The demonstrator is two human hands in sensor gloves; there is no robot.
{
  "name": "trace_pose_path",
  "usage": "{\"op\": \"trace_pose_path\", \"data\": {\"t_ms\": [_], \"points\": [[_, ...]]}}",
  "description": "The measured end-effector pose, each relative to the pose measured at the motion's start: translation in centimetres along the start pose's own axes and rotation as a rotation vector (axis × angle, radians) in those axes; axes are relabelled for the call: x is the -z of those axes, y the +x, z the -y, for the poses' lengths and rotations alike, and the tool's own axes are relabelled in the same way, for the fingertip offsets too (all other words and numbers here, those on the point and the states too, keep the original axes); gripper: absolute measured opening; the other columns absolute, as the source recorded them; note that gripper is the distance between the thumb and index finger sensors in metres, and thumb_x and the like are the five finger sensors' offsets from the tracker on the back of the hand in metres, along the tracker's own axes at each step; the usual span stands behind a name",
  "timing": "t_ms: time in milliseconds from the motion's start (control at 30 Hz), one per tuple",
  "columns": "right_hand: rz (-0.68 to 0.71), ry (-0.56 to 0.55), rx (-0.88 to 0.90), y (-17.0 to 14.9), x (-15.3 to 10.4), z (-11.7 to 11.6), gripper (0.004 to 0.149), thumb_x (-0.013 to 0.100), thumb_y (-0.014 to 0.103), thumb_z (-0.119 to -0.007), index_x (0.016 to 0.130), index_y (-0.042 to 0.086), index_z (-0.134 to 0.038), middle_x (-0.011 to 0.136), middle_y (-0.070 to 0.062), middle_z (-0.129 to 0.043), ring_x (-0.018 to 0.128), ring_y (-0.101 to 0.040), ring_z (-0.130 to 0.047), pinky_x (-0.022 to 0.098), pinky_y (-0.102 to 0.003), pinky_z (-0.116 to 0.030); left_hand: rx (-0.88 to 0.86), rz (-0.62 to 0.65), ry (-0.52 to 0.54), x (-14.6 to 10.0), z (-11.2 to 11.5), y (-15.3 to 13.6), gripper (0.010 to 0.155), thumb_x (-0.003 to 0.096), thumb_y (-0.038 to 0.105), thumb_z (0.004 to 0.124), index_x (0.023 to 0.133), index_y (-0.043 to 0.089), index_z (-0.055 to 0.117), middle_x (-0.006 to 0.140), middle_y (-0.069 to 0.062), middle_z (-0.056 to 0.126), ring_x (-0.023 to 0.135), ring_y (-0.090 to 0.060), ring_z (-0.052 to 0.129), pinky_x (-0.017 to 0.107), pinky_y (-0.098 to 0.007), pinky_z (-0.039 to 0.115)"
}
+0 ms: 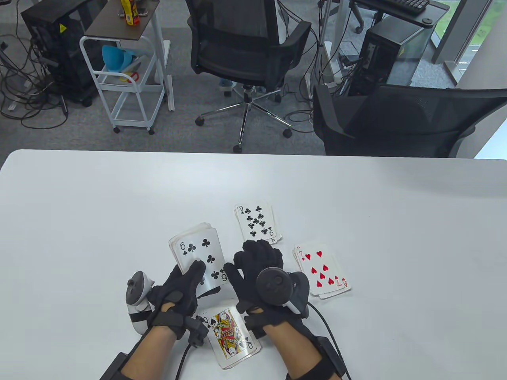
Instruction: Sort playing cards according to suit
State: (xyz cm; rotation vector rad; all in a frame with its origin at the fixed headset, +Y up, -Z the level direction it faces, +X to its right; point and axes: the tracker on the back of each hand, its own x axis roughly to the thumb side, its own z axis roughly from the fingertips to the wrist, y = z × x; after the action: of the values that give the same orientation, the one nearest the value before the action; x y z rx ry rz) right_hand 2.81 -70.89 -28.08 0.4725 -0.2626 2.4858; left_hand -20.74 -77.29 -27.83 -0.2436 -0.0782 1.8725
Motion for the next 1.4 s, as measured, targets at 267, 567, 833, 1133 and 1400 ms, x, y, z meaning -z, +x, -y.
{"op": "trace_pose_path", "data": {"t_ms": [267,567,833,1133,1400], "points": [[0.043,0.036,0.028,-0.4,-0.7,-1.0,0.062,0.053,0.057,-0.080,0.089,0.007,-0.071,0.108,-0.024,-0.055,0.101,-0.055,-0.045,0.067,-0.075,-0.037,0.013,0.000,-0.026,0.0,0.9,-0.2,0.055,0.0571,0.043,0.084,0.105,0.025,0.062,0.100,-0.001,0.081,0.084,-0.029,0.095,0.053,-0.040,0.093],[0.076,-0.057,0.119,-0.2,-1.1,-1.2,0.048,0.053,0.045,-0.084,0.076,0.004,-0.077,0.104,-0.021,-0.064,0.100,-0.052,-0.052,0.068,-0.073,-0.042,-0.032,-0.020,-0.021,0.1,0.7,-1.1,0.056,0.0559,0.051,0.084,0.102,0.025,0.067,0.096,0.000,0.086,0.079,-0.028,0.099,0.049,-0.039,0.094],[0.079,-0.123,0.126,-0.4,-1.1,-1.0,0.040,0.056,0.035,-0.075,0.074,0.001,-0.085,0.099,-0.019,-0.074,0.098,-0.050,-0.059,0.067,-0.072,-0.045,-0.071,-0.032,-0.052,0.1,0.7,-1.0,0.057,0.0565,0.049,0.083,0.104,0.025,0.064,0.100,-0.002,0.081,0.085,-0.030,0.093,0.053,-0.042,0.092],[-0.006,-0.136,0.142,-1.6,-0.9,-0.7,0.048,0.053,0.043,-0.084,0.083,0.006,-0.082,0.100,-0.020,-0.071,0.098,-0.052,-0.057,0.067,-0.073,-0.044,-0.089,-0.061,-0.061,0.1,0.7,-0.9,0.058,0.0573,0.039,0.085,0.107,0.025,0.058,0.105,0.000,0.076,0.092,-0.028,0.089,0.058,-0.040,0.092],[-0.010,-0.110,0.141,-1.5,-0.9,-0.9,0.042,0.054,0.039,-0.082,0.081,0.007,-0.082,0.100,-0.019,-0.071,0.098,-0.052,-0.057,0.067,-0.073,-0.044,-0.099,-0.038,-0.038,0.1,0.3,-0.8,0.057,0.0573,0.043,0.083,0.106,0.027,0.060,0.105,0.000,0.077,0.091,-0.029,0.088,0.059,-0.041,0.090]]}}
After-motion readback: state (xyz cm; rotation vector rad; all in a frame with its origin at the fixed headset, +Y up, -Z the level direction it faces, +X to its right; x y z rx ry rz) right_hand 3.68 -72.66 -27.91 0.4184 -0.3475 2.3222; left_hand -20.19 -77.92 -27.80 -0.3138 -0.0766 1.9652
